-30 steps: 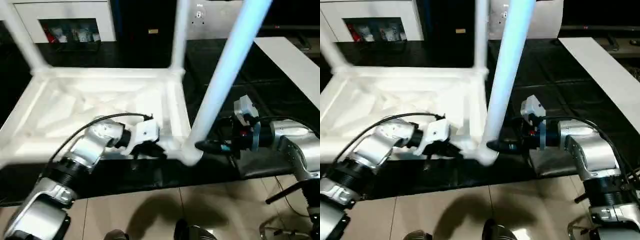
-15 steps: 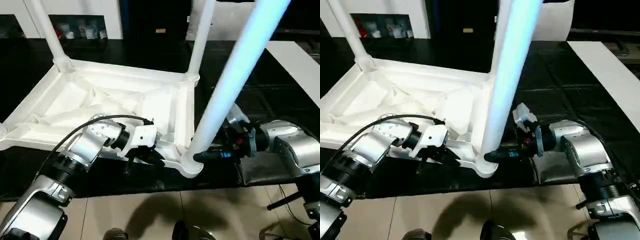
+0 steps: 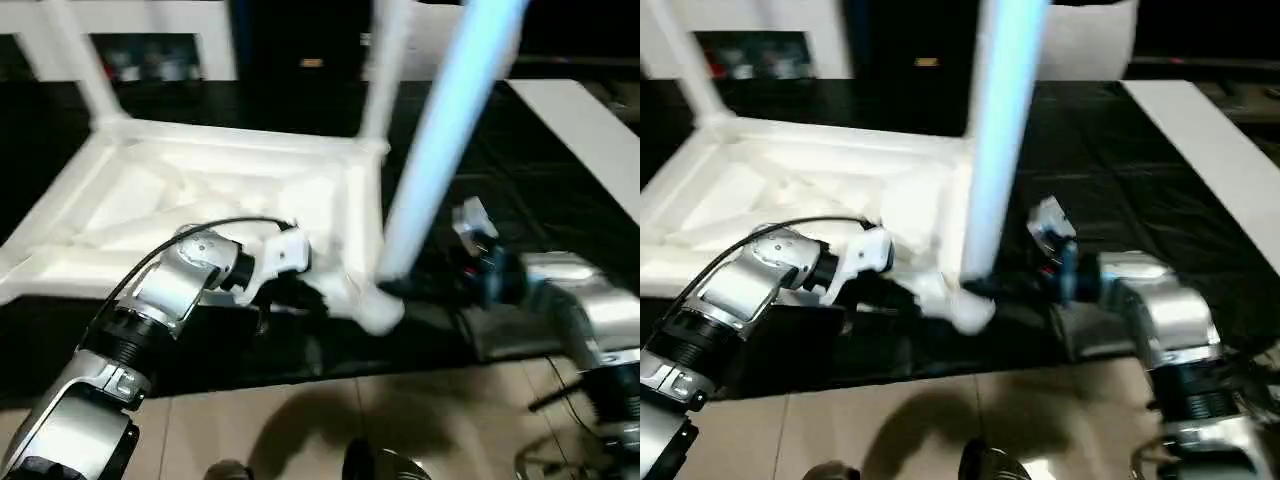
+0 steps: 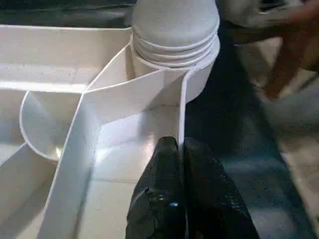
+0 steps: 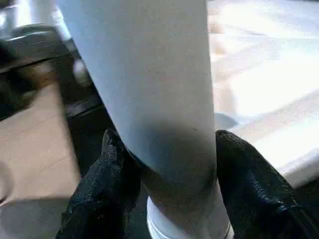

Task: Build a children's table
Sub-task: Rotate leg to tighten

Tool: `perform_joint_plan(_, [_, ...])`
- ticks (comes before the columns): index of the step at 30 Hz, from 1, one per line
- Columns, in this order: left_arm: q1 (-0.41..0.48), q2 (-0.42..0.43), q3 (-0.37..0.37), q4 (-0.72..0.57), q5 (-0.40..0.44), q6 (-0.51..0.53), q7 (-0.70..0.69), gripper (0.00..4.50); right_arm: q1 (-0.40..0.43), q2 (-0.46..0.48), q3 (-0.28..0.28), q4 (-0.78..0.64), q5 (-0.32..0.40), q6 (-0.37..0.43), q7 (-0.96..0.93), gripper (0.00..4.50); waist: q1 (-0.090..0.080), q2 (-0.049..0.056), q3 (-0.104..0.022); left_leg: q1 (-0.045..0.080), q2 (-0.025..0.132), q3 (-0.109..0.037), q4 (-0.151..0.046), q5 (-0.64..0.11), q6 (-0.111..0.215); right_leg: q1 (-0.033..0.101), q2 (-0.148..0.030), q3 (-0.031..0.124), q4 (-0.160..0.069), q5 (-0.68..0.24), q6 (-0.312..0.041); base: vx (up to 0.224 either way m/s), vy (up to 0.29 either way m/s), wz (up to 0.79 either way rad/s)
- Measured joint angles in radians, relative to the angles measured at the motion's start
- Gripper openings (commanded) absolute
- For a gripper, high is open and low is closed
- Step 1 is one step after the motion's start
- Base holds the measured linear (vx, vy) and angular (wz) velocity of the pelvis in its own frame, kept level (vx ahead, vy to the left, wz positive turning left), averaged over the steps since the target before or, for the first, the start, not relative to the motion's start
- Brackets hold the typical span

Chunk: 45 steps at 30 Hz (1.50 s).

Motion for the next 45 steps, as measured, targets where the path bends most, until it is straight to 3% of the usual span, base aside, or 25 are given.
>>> perform_joint_plan(5, [0.009, -0.132, 0.071, -0.035, 0.045, 0.190, 0.256, 0.00, -0.002, 0.184, -0.102, -0.029, -0.086, 0.052, -0.385, 1.99, -0.053, 0.003, -0.001, -0.005, 0.003, 0.000, -0.001, 0.000, -0.002, 0.002, 0.002, -0.006, -0.019, 0.003, 0.004, 0.000, 0.000, 0.00])
perform_joint_plan(9, [0.008, -0.233, 0.095, -0.045, 0.064, 0.277, 0.433, 0.00, -0.026, 0.292, -0.130, -0.038, -0.151, 0.066, -0.635, 1.99, -0.070, 0.003, -0.001, -0.008, 0.002, 0.000, -0.003, 0.000, 0.003, 0.002, 0.001, -0.005, -0.024, 0.005, 0.006, 0.000, 0.000, 0.00])
perform_joint_plan(11, [0.004, -0.273, 0.105, -0.044, 0.081, 0.298, 0.514, 0.00, -0.042, 0.358, -0.141, -0.035, -0.186, 0.059, -0.761, 1.99, -0.069, 0.004, -0.001, -0.008, 0.001, 0.000, -0.005, 0.001, 0.004, 0.001, 0.001, -0.005, -0.023, 0.006, 0.005, 0.000, 0.000, 0.00])
perform_joint_plan(12, [0.003, -0.281, 0.106, -0.044, 0.083, 0.304, 0.532, 0.00, -0.045, 0.370, -0.142, -0.034, -0.191, 0.056, -0.789, 2.33, -0.068, 0.004, -0.001, -0.008, 0.001, 0.000, -0.006, 0.001, 0.006, 0.001, 0.001, -0.004, -0.022, 0.006, 0.005, 0.000, 0.000, 0.00])
perform_joint_plan(15, [-0.002, -0.301, 0.105, -0.045, 0.093, 0.309, 0.567, 0.00, -0.049, 0.400, -0.140, -0.007, -0.216, -0.007, -0.831, 2.67, -0.061, 0.004, -0.001, -0.008, 0.000, 0.000, -0.006, -0.002, 0.008, -0.001, 0.000, -0.003, -0.018, 0.007, 0.004, 0.000, 0.000, 0.00])
perform_joint_plan(20, [-0.007, -0.296, 0.102, -0.049, 0.093, 0.306, 0.572, 0.00, -0.048, 0.409, -0.134, 0.000, -0.215, -0.046, -0.835, 3.22, -0.045, 0.004, -0.001, -0.008, 0.000, 0.001, -0.006, -0.004, 0.009, -0.008, 0.000, 0.000, -0.004, 0.000, 0.000, 0.000, 0.000, 0.00])
perform_joint_plan(28, [0.003, -0.241, 0.070, -0.062, 0.091, 0.254, 0.512, 0.00, -0.013, 0.313, -0.123, -0.026, -0.170, -0.070, -0.686, 3.94, -0.032, 0.004, -0.001, -0.008, 0.001, 0.002, -0.004, -0.002, 0.010, -0.015, 0.000, 0.002, 0.008, -0.002, -0.006, 0.000, 0.000, 0.00])
perform_joint_plan(34, [0.023, -0.163, 0.051, -0.062, 0.075, 0.167, 0.398, 0.00, -0.001, 0.130, -0.116, -0.040, -0.109, -0.050, -0.453, 4.46, -0.018, 0.004, -0.001, -0.007, 0.001, 0.002, -0.001, 0.000, 0.009, -0.014, 0.001, 0.003, 0.008, 0.000, -0.006, 0.000, 0.000, 0.00])
perform_joint_plan(39, [0.042, -0.075, 0.025, -0.061, 0.046, 0.052, 0.249, 0.00, 0.025, -0.051, -0.053, -0.039, -0.087, -0.061, -0.174, 4.46, 0.005, 0.004, -0.001, -0.007, 0.001, 0.002, 0.000, 0.000, 0.009, -0.013, 0.001, 0.003, 0.008, 0.000, -0.006, 0.000, 0.000, 0.00])
perform_joint_plan(45, [0.048, -0.003, -0.021, -0.061, 0.032, -0.059, 0.077, 0.00, 0.027, -0.118, -0.002, -0.024, -0.081, -0.129, 0.020, 4.46, 0.037, 0.003, -0.002, -0.003, 0.001, 0.001, 0.000, 0.000, 0.009, -0.006, 0.000, 0.003, 0.008, 0.000, -0.005, 0.000, 0.000, 0.00])
